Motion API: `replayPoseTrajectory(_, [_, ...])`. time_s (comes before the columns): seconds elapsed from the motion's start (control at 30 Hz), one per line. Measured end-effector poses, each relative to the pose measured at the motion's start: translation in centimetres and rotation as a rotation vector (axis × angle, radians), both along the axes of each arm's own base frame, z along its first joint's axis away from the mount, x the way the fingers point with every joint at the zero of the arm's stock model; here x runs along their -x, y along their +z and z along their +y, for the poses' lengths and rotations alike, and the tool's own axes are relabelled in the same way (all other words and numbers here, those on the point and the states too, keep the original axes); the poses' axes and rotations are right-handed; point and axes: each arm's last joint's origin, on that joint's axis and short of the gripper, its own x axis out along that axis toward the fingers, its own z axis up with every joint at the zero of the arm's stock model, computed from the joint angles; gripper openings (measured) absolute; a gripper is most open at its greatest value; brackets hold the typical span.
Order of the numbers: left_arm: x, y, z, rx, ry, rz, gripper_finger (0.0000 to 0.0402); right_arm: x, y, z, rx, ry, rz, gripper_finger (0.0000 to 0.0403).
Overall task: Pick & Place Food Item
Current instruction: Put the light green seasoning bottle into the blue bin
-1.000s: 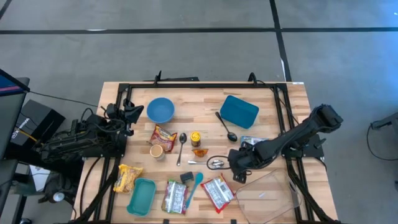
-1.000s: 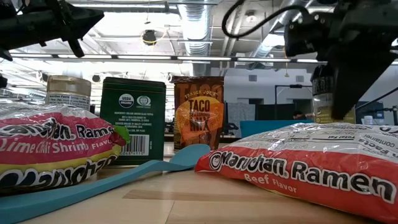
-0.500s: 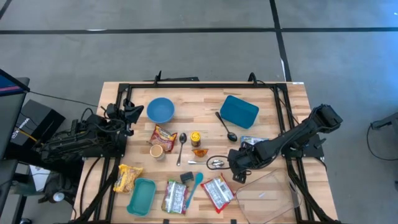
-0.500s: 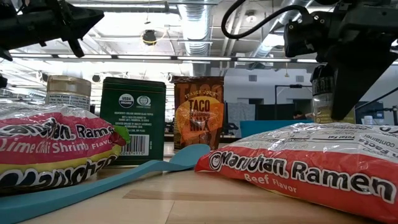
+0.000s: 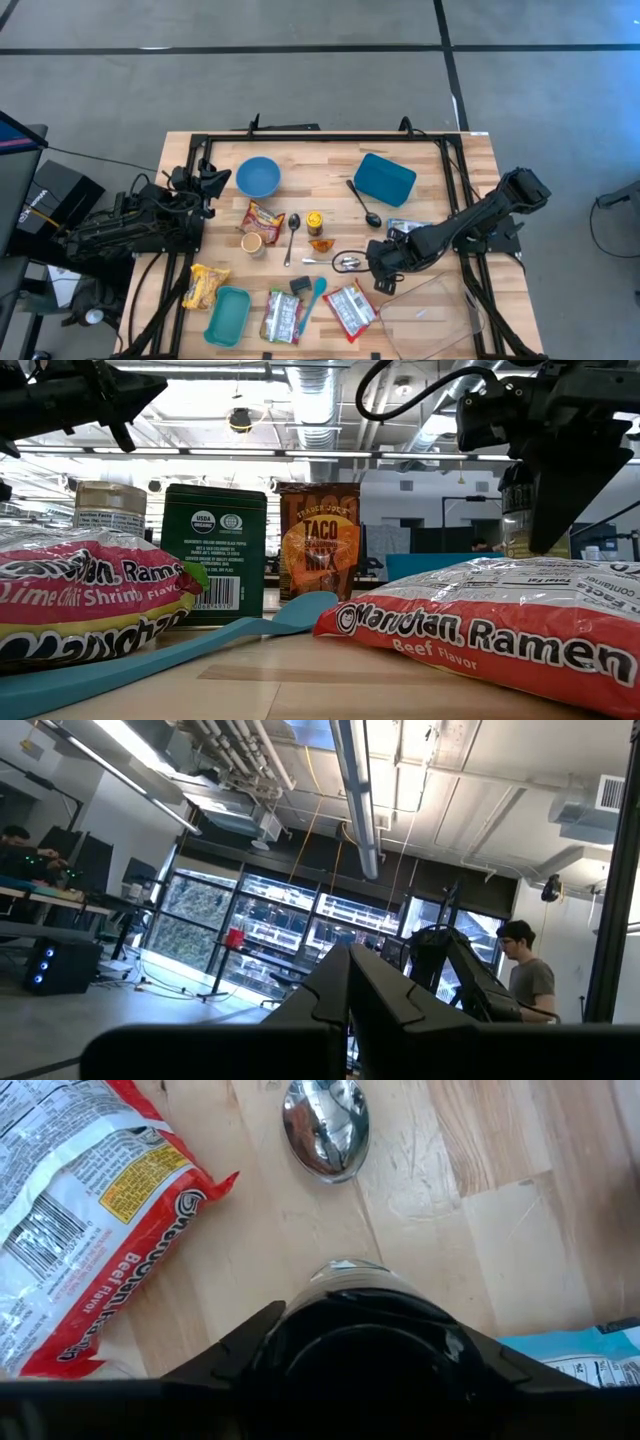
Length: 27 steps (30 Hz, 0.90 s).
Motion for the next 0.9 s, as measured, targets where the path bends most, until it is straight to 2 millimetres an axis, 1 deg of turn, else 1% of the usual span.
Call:
replayPoseTrajectory(0.07, [0.00,-0.01,0.00,0.000,0.000,0.000,0.0002,0.00,0.00,0.00,0.000,0.000,0.000,0.0196])
replayPoseTrajectory(0.17, [0.00,0.00,0.00,0.000,0.000,0.000,0.0002,0.00,0.00,0.00,0.000,0.000,0.000,0.0217])
replayPoseTrajectory(0.23, [0.00,0.00,0.00,0.000,0.000,0.000,0.0002,0.00,0.00,0.00,0.000,0.000,0.000,0.0225])
replayPoseTrajectory(0.3, [0.00,0.01,0.00,0.000,0.000,0.000,0.0002,0.00,0.00,0.00,0.001,0.000,0.000,0.0219])
replayPoseTrajectory(0.43, [0.00,-0.01,0.00,0.000,0.000,0.000,0.0002,-0.01,0.00,0.00,0.000,0.000,-0.001,0.0189])
replayPoseTrajectory(0.9, [0.00,0.00,0.00,0.000,0.000,0.000,0.0002,-0.04,0.00,-0.05,0.003,-0.001,-0.002,0.0195])
